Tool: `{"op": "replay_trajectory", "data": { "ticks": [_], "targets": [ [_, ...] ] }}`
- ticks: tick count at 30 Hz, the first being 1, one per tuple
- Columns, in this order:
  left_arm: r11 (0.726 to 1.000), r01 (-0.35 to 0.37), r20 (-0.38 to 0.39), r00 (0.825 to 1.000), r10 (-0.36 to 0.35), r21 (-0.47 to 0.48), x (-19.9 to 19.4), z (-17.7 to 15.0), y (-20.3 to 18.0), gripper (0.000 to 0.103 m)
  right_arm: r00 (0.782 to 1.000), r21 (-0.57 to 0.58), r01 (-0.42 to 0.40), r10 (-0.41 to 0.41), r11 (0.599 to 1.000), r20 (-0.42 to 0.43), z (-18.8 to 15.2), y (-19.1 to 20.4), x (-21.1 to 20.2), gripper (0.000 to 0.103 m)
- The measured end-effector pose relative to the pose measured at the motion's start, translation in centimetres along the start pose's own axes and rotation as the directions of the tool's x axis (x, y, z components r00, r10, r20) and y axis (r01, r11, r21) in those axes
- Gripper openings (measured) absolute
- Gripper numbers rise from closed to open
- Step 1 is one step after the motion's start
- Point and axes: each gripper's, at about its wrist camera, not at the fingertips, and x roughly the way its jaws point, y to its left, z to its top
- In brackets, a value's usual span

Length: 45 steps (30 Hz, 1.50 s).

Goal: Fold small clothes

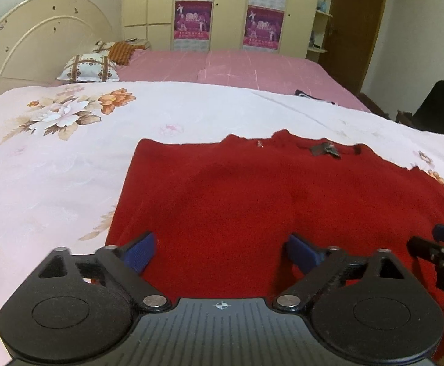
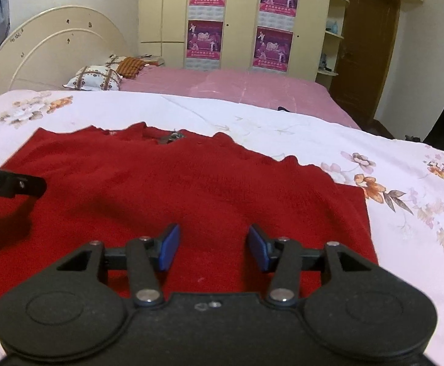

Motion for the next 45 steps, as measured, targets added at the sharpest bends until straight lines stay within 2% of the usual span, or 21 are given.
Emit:
{"op": "replay_trajectory", "data": {
  "ticks": [4, 7, 18, 27, 30, 33, 37, 40, 42, 45],
  "targets": [
    [1.0, 0.012, 0.0, 1.0, -0.012, 0.021, -2.0, -0.7, -0.3, 0.103, 0.999, 0.081, -0.04, 0.04, 0.996, 0.001, 0.3, -0.6, -1.3, 0.049],
    [1.0, 0.023, -0.018, 1.0, -0.023, 0.004, -3.2, -1.5, 0.1, 0.103, 0.998, 0.107, -0.058, 0.058, 0.993, 0.009, 0.3, -0.4, -2.6, 0.049],
    [0.99, 0.063, -0.068, 0.995, -0.072, -0.125, -6.1, -4.3, 3.7, 0.103, 0.997, 0.059, -0.062, 0.064, 0.996, -0.033, -1.6, 3.6, -5.0, 0.05],
    [0.972, 0.121, -0.114, 0.983, -0.147, -0.204, -7.3, -6.6, 6.2, 0.103, 1.0, 0.041, -0.026, 0.026, 0.999, -0.006, -1.2, 6.1, -6.7, 0.05],
    [0.954, 0.148, -0.132, 0.973, -0.188, -0.261, -6.9, -7.7, 6.9, 0.103, 1.0, 0.052, -0.004, 0.006, 0.999, -0.03, -1.8, 6.1, -6.2, 0.051],
    [0.94, 0.175, -0.106, 0.971, -0.214, -0.292, -7.0, -8.4, 7.3, 0.103, 0.994, 0.016, 0.025, -0.023, 1.0, -0.11, -3.0, 6.4, -4.7, 0.052],
    [0.921, 0.197, -0.083, 0.968, -0.238, -0.337, -6.8, -8.6, 7.7, 0.103, 0.995, 0.024, 0.023, -0.02, 0.999, -0.094, -3.4, 6.3, -4.9, 0.052],
    [0.878, 0.233, -0.042, 0.961, -0.275, -0.418, -6.4, -8.7, 8.4, 0.102, 0.996, 0.04, 0.017, -0.014, 0.999, -0.088, -3.2, 6.3, -5.1, 0.052],
    [0.843, 0.255, -0.016, 0.954, -0.298, -0.474, -5.9, -8.7, 8.8, 0.093, 0.996, 0.042, 0.016, -0.012, 0.999, -0.086, -3.3, 6.2, -5.2, 0.052],
    [0.792, 0.282, 0.019, 0.946, -0.324, -0.541, -4.9, -8.7, 9.3, 0.091, 0.997, 0.054, 0.011, -0.007, 0.998, -0.082, -3.4, 5.9, -5.2, 0.052]
  ]
}}
